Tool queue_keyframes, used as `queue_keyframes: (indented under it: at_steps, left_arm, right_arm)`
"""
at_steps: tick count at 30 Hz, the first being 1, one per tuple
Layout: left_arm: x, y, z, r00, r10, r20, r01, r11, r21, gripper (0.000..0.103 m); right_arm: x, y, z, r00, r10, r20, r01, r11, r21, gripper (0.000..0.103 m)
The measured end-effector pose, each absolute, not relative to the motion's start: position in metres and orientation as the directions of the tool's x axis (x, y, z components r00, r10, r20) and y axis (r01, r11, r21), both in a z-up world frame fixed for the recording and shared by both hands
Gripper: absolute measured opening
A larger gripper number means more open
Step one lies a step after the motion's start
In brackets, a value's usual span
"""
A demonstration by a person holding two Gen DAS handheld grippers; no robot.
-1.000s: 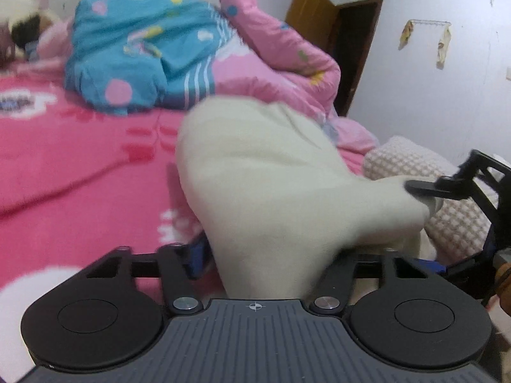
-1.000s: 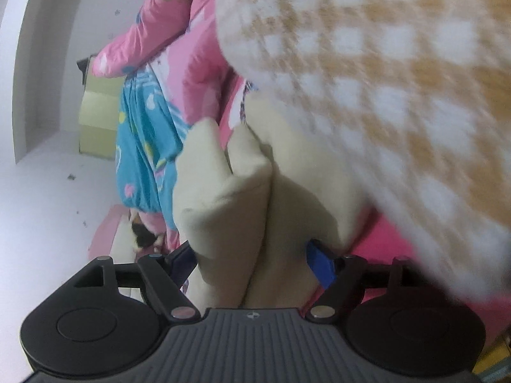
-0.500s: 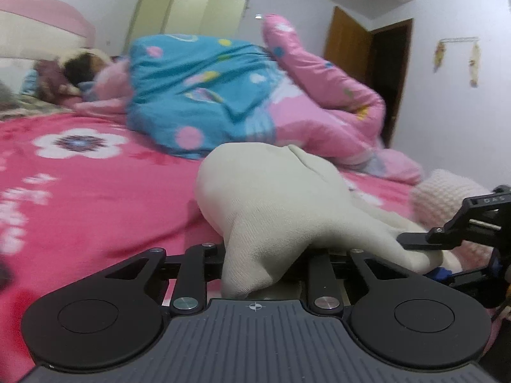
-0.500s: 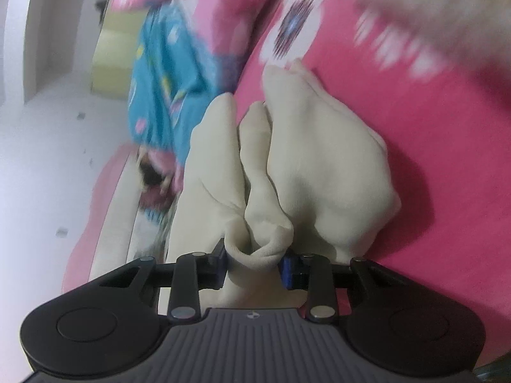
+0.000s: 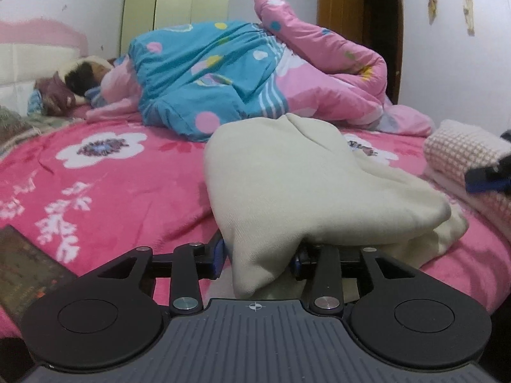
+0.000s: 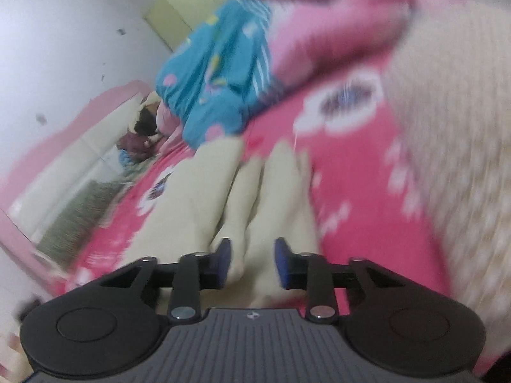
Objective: Fold clothes
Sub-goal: 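Fold the held hoodie side over the body with both grippers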
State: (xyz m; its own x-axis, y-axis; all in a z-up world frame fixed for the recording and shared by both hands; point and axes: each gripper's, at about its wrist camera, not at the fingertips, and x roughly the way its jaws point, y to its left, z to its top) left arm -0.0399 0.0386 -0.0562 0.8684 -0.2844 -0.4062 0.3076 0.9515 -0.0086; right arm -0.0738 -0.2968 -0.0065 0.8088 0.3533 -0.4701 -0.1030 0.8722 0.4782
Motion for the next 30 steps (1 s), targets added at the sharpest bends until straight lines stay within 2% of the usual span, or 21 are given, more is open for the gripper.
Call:
queue_keyframes:
  at_steps: [2, 5, 6, 9, 11, 12, 13, 15, 16, 19, 24, 26, 27, 28, 30]
  left_arm:
    - [-0.042, 0.036, -0.056, 0.875, -0.260, -0.409, 0.295, 0.955, 0.024, 0.038]
    - [-0.042, 0.035, -0.058, 0.879, -0.245, -0.409, 0.276, 0.961, 0.016, 0.041]
    - [-0.041, 0.033, -0.059, 0.880, -0.240, -0.409, 0.270, 0.963, 0.015, 0.042]
    - [-0.040, 0.030, -0.059, 0.887, -0.229, -0.400, 0.258, 0.966, 0.019, 0.043]
    - [-0.038, 0.029, -0.060, 0.890, -0.227, -0.395, 0.254, 0.967, 0.018, 0.045]
    - [-0.038, 0.029, -0.060, 0.891, -0.226, -0.393, 0.253, 0.967, 0.016, 0.046]
    - [-0.037, 0.028, -0.061, 0.892, -0.225, -0.391, 0.251, 0.968, 0.015, 0.046]
    - [-0.035, 0.027, -0.062, 0.894, -0.224, -0.388, 0.248, 0.969, 0.011, 0.047]
    - [-0.035, 0.027, -0.062, 0.895, -0.224, -0.386, 0.247, 0.969, 0.010, 0.048]
    - [-0.034, 0.027, -0.064, 0.897, -0.228, -0.379, 0.247, 0.969, 0.000, 0.048]
    - [-0.033, 0.028, -0.065, 0.897, -0.235, -0.374, 0.247, 0.969, -0.017, 0.048]
    - [-0.033, 0.025, -0.066, 0.899, -0.232, -0.371, 0.248, 0.969, -0.005, 0.048]
    - [-0.033, 0.023, -0.067, 0.900, -0.229, -0.370, 0.248, 0.969, 0.004, 0.048]
    - [-0.033, 0.021, -0.067, 0.901, -0.226, -0.371, 0.250, 0.968, 0.015, 0.049]
    - [-0.033, 0.017, -0.067, 0.899, -0.224, -0.376, 0.258, 0.965, 0.044, 0.052]
  right_arm:
    - [-0.070, -0.283, -0.013, 0.820, 0.320, -0.475, -0.152, 0.921, 0.358, 0.016]
    - [-0.052, -0.261, -0.054, 0.776, 0.238, -0.584, -0.177, 0.971, 0.160, 0.015]
    - [-0.050, -0.262, -0.059, 0.764, 0.226, -0.605, -0.170, 0.974, 0.150, 0.014]
    - [-0.053, -0.279, -0.035, 0.766, 0.263, -0.587, -0.127, 0.956, 0.263, 0.016]
    - [-0.058, -0.298, -0.018, 0.774, 0.369, -0.515, -0.135, 0.890, 0.435, 0.019]
    - [-0.060, -0.306, -0.015, 0.766, 0.432, -0.476, -0.139, 0.834, 0.533, 0.025]
    - [-0.060, -0.312, -0.017, 0.747, 0.492, -0.447, -0.136, 0.772, 0.621, 0.041]
    - [-0.050, -0.317, -0.030, 0.690, 0.603, -0.402, -0.099, 0.628, 0.771, 0.052]
    - [-0.046, -0.318, -0.039, 0.672, 0.629, -0.391, -0.066, 0.576, 0.815, 0.053]
    - [-0.030, -0.310, -0.054, 0.649, 0.631, -0.426, 0.006, 0.555, 0.832, 0.053]
    - [-0.016, -0.287, -0.053, 0.619, 0.662, -0.422, -0.026, 0.555, 0.832, 0.053]
    - [-0.013, -0.281, -0.049, 0.631, 0.650, -0.422, -0.054, 0.580, 0.813, 0.048]
    - [-0.012, -0.277, -0.046, 0.638, 0.645, -0.422, -0.068, 0.592, 0.803, 0.041]
    - [-0.010, -0.274, -0.044, 0.644, 0.639, -0.421, -0.081, 0.604, 0.792, 0.029]
    - [-0.010, -0.270, -0.036, 0.671, 0.607, -0.424, -0.098, 0.641, 0.761, 0.015]
